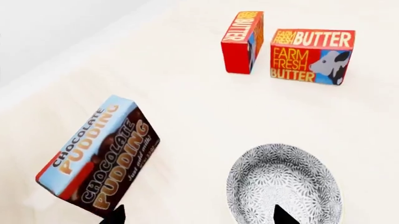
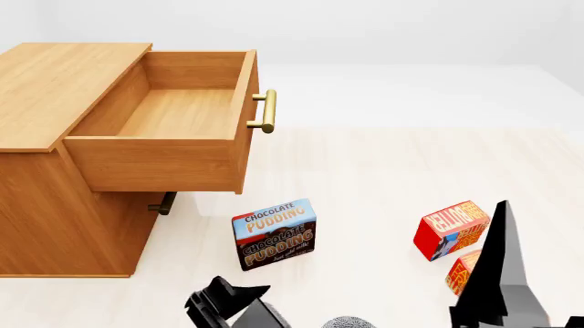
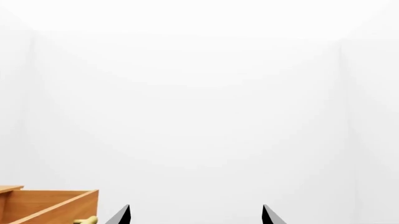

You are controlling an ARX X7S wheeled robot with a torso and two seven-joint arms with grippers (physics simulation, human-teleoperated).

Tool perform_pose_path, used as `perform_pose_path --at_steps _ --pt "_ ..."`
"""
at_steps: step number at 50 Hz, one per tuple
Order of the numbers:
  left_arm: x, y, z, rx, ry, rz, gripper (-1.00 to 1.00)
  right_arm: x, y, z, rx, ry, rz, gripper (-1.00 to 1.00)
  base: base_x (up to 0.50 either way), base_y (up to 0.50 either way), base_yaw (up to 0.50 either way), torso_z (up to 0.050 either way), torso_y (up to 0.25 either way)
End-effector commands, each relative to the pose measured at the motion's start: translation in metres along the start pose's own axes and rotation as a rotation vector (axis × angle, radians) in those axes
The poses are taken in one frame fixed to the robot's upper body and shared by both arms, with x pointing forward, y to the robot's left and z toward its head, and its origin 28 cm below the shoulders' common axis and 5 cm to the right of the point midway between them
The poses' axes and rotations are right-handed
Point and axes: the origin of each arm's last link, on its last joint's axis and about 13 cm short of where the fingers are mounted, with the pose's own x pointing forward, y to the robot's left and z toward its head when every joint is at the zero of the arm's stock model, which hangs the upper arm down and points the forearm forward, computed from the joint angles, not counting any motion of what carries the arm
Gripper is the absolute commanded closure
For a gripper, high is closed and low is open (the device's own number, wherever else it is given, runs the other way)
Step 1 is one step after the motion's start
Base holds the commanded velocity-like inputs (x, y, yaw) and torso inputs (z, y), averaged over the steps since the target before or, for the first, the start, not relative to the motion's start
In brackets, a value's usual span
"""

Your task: Put the bowl in the top drawer of the cabinet.

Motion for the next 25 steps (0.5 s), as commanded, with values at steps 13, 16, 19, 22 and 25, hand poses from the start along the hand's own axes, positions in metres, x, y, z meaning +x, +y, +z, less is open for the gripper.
perform_pose_path --at_steps 13,16,19,22,25 --pt "0.039 0.035 0.014 -0.110 0.245 -0.132 -1.00 -0.001 -0.002 0.002 0.001 -0.004 -0.018 -1.00 0.00 0.00 0.00 0.000 0.000" --pt "0.043 0.039 0.018 -0.159 0.257 -0.146 -1.00 0.000 -0.002 0.001 0.000 -0.004 -0.021 -1.00 0.00 0.00 0.00 0.000 0.000" --pt "0.047 0.043 0.023 -0.209 0.272 -0.148 -1.00 -0.001 -0.002 0.000 0.001 -0.002 -0.022 -1.00 0.00 0.00 0.00 0.000 0.000" --pt "0.051 0.046 0.025 -0.241 0.296 -0.140 -1.00 -0.001 -0.002 0.000 0.002 0.000 -0.022 -1.00 0.00 0.00 0.00 0.000 0.000" --pt "0.055 0.047 0.027 -0.253 0.311 -0.137 -1.00 -0.001 -0.002 0.000 0.003 -0.001 -0.022 -1.00 0.00 0.00 0.00 0.000 0.000"
